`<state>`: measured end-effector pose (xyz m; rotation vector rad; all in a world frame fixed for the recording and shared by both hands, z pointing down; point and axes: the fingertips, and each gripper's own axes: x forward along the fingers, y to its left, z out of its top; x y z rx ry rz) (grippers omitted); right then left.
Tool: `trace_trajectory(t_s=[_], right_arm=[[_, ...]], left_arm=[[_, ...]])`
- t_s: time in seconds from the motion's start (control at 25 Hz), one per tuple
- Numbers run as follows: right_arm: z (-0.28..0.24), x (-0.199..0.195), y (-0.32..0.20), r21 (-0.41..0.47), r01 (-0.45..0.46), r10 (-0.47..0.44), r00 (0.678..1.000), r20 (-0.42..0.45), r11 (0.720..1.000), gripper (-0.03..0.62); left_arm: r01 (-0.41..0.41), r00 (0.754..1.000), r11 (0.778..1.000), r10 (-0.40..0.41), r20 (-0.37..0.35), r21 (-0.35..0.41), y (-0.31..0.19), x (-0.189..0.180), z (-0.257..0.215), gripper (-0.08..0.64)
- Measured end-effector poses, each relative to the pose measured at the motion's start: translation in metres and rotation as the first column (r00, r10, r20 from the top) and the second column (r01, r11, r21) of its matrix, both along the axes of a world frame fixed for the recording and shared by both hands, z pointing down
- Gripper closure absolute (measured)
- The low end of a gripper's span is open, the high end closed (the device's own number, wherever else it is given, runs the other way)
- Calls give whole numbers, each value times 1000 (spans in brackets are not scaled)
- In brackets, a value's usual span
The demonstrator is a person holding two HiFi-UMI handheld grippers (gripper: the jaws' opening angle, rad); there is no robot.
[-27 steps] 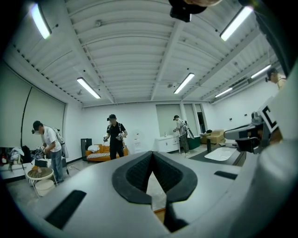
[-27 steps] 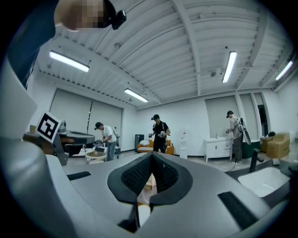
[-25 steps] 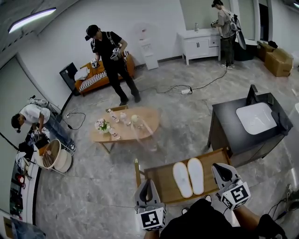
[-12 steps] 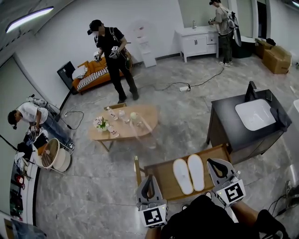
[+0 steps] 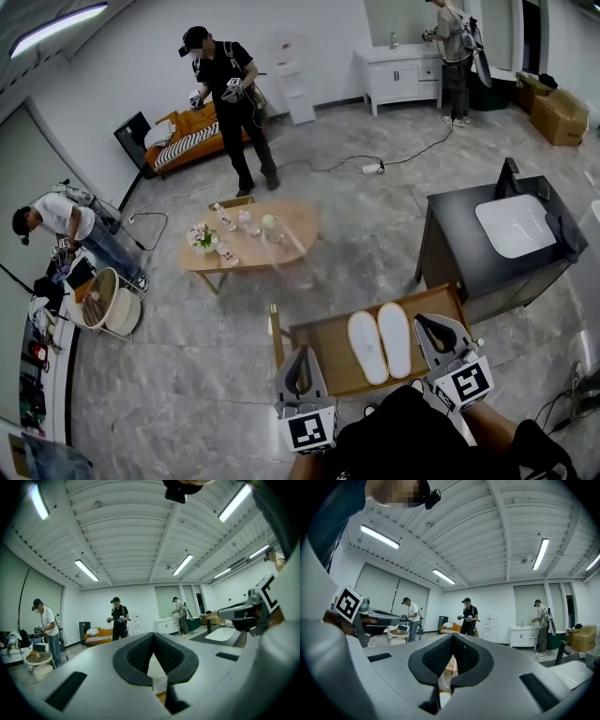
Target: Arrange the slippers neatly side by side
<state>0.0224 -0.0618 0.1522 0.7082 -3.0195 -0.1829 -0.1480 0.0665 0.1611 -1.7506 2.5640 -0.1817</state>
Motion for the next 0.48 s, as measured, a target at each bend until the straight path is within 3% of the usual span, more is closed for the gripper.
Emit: trace_trajectory(t_s=[0.48], right_arm=[[10, -12, 0, 3, 22, -22, 1000, -17, 1000, 595]], left_arm=[[-32, 999, 999, 32, 4, 8, -9, 0, 1, 557]])
